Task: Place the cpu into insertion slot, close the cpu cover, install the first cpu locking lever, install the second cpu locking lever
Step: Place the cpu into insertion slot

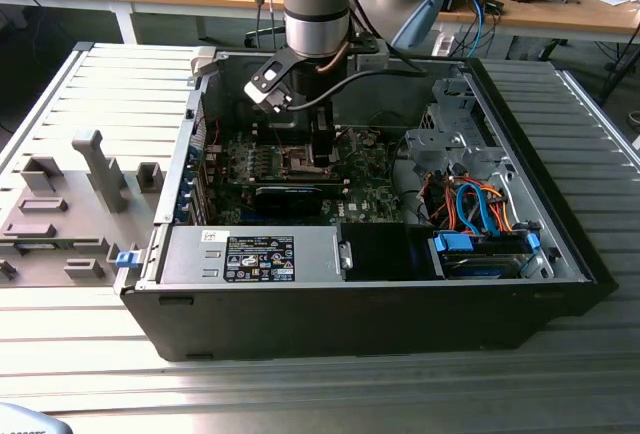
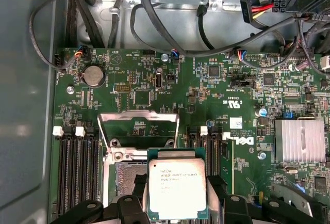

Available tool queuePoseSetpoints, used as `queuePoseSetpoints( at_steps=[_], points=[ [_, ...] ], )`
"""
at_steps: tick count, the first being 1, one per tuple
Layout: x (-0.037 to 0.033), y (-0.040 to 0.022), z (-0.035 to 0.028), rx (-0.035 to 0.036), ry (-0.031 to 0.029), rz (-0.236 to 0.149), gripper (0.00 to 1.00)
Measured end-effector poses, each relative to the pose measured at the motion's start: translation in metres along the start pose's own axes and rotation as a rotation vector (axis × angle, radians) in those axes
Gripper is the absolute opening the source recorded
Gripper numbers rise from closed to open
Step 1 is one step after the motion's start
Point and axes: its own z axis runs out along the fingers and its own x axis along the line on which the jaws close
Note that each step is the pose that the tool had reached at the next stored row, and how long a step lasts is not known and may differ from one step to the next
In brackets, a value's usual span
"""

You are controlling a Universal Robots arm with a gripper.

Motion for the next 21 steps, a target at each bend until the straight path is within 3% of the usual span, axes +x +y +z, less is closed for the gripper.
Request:
queuePoseSetpoints(
  at_steps=[21],
  points=[
    [0.0002,-0.0060,0.0013,0.0000,0.0001,0.000,0.55]
  ],
)
